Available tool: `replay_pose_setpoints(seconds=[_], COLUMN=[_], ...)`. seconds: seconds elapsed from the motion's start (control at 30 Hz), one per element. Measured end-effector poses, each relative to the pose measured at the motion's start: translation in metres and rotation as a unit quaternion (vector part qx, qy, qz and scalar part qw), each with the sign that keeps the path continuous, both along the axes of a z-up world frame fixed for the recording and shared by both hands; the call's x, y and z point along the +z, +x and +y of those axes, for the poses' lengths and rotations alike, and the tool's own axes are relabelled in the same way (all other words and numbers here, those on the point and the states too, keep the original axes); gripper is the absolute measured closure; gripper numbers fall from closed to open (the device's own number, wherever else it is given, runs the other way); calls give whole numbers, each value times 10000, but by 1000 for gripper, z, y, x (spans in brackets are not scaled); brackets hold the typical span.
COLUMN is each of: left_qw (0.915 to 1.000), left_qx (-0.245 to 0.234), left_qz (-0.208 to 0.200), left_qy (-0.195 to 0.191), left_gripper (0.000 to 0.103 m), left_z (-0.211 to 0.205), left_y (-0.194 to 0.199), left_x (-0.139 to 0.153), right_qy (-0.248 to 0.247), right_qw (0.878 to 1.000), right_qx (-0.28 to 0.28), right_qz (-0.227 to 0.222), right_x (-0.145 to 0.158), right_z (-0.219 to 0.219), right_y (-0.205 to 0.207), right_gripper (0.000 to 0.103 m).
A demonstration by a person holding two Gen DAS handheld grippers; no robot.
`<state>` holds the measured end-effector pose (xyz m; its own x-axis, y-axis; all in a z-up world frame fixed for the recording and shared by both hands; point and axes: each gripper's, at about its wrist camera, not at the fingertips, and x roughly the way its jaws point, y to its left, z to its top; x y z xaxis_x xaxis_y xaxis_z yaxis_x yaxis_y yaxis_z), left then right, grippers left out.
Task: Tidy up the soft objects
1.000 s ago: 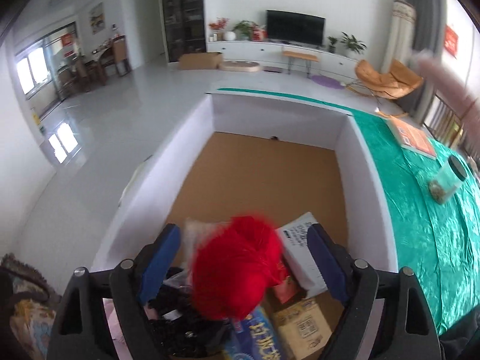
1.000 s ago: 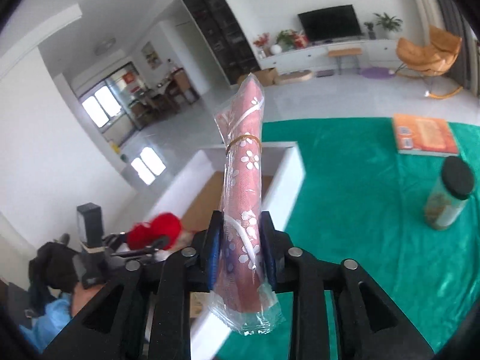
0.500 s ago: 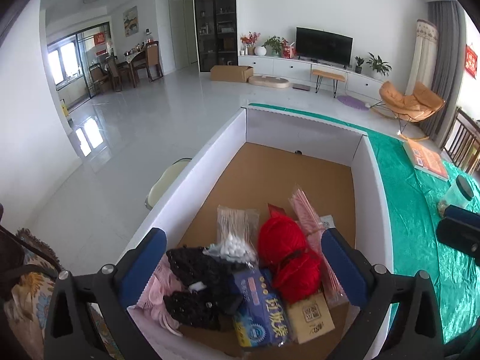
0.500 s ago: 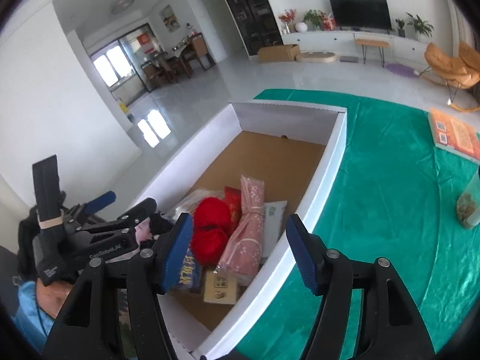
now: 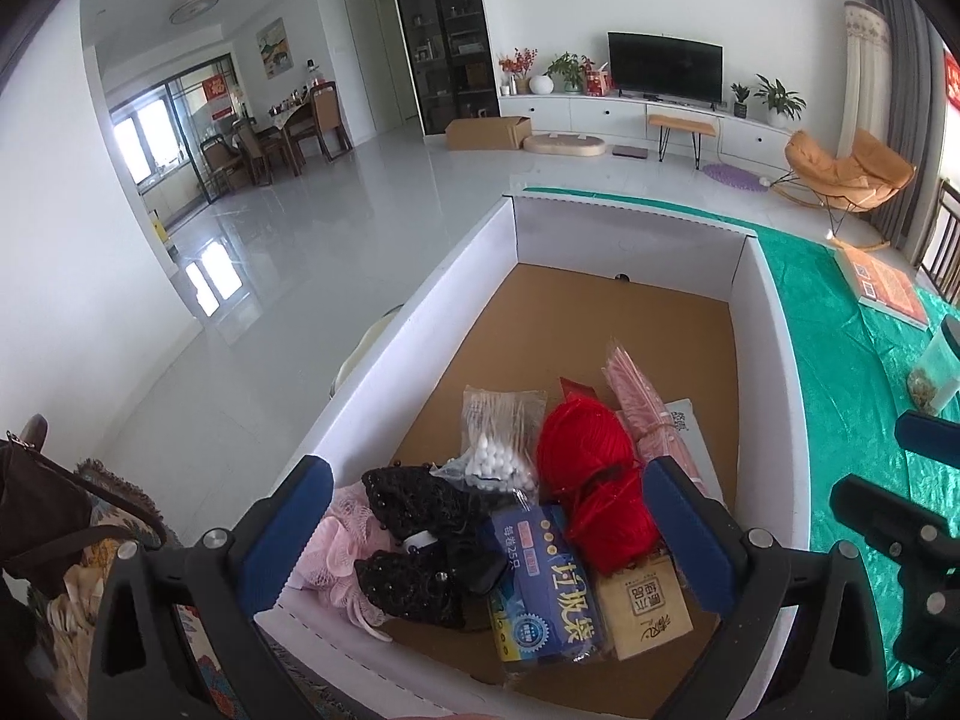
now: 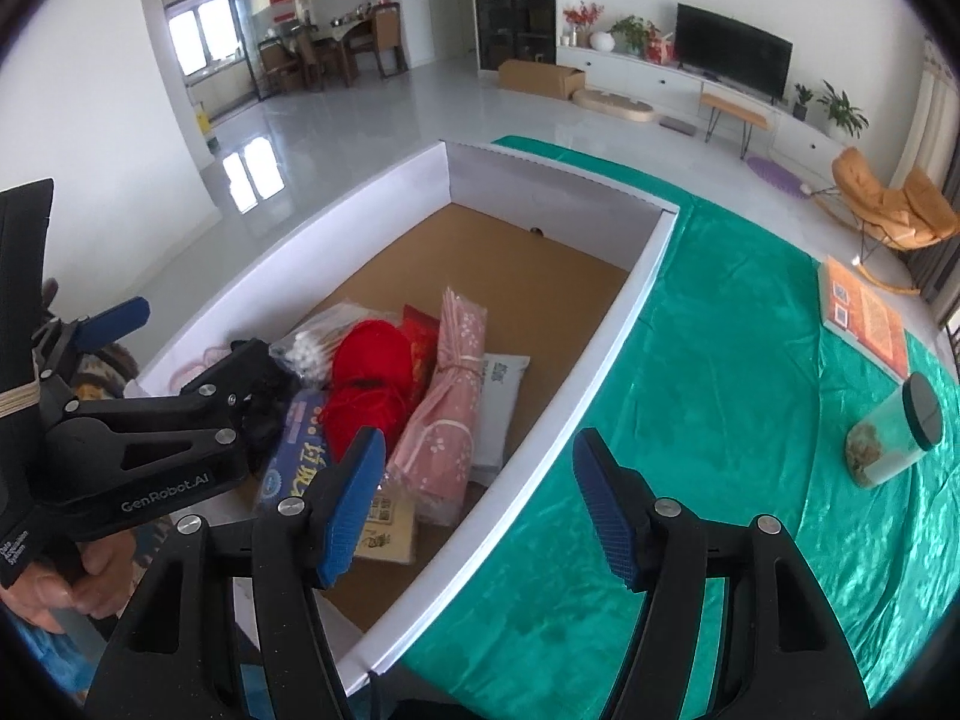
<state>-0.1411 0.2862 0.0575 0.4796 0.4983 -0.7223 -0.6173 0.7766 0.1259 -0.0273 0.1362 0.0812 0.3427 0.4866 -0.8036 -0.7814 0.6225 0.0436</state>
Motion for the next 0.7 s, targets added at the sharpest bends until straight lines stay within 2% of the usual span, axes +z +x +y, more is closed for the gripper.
replay_pose_setpoints(seconds=[0.1,0.47,0.7], left_qw=[10000,10000,9996], left_qx=[24,43,106], left_qz=[-12,-40,-242], left_qy=[-11,-26,-73], left_gripper=[1,1,1], left_z=[0,-1,0], left_y=[-1,-2,-7], left_x=[-1,-3,-3], right_qy=[-46,-128,-105], right_qw=[10000,9998,9999], right_qx=[37,136,133], right_qz=[-8,-26,-15], right_x=[-3,-9,-10], right_z=[2,5,3], right_y=[-2,-11,-13], right_gripper=[31,31,31])
